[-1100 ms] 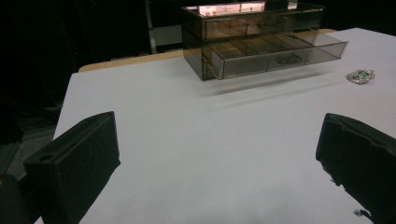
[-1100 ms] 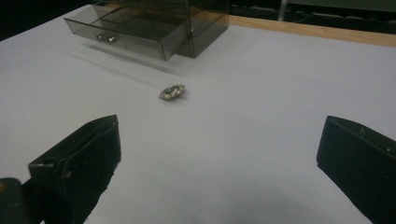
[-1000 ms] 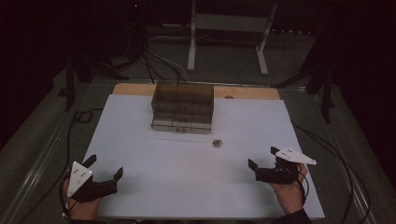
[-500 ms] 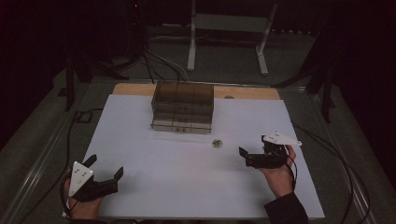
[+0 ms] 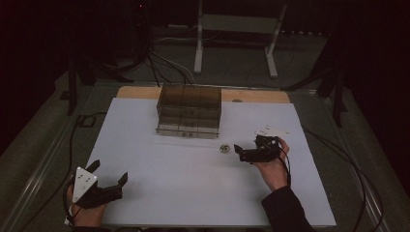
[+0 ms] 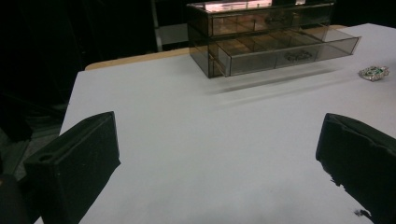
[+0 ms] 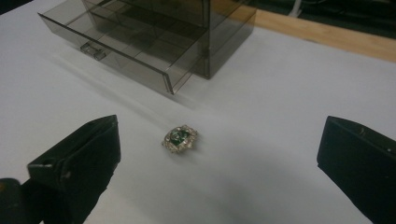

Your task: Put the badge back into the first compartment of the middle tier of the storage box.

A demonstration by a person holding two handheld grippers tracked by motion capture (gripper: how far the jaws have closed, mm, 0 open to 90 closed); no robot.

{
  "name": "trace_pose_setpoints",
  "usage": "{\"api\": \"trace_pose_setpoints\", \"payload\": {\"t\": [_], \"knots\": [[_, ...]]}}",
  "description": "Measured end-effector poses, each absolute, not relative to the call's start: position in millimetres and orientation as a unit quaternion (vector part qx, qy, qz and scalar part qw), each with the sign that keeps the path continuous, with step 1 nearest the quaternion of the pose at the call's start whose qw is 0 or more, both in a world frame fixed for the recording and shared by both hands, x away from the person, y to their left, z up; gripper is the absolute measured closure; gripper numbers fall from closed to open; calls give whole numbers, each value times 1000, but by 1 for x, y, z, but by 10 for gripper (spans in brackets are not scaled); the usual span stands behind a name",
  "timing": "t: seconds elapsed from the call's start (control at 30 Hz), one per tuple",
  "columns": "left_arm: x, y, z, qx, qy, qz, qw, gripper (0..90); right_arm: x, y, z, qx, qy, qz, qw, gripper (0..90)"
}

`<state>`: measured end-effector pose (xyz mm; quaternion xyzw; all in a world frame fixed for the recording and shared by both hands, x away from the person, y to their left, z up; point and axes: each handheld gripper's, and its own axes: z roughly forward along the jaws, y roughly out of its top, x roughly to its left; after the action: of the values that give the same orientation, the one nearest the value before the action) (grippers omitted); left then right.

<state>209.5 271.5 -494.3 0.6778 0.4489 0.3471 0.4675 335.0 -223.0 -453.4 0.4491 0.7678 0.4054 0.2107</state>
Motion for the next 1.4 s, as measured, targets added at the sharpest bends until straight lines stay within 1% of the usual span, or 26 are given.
{"api": "trace_pose_setpoints", "payload": {"t": [0.27,0.47,0.53,0.63,0.67,0.7,0.77,0.93,0.97,1.1,1.23,1.4], "knots": [[210,271,-494,679,447,347,468,3,354,-209,-465,461,769,401,187,0],[210,271,-494,678,447,347,469,4,367,-200,-472,462,772,400,179,0],[210,271,-494,679,446,347,468,3,371,-198,-476,463,775,394,171,19],[210,271,-494,680,446,347,468,3,377,-196,-482,468,779,386,159,68],[210,271,-494,680,446,346,468,3,378,-195,-485,469,780,383,158,99],[210,271,-494,680,446,346,468,3,380,-194,-487,471,780,381,157,147],[210,271,-494,680,445,346,469,3,383,-194,-491,477,778,381,146,209],[210,271,-494,680,445,346,469,3,389,-191,-502,477,788,371,116,435],[210,271,-494,680,445,346,469,3,390,-191,-504,475,791,367,116,459],[210,270,-494,681,444,346,469,3,393,-188,-510,474,797,357,110,532],[210,270,-494,680,444,346,469,3,394,-185,-514,472,803,350,103,557],[210,270,-494,680,444,347,469,4,392,-182,-516,461,812,345,94,628]]}}
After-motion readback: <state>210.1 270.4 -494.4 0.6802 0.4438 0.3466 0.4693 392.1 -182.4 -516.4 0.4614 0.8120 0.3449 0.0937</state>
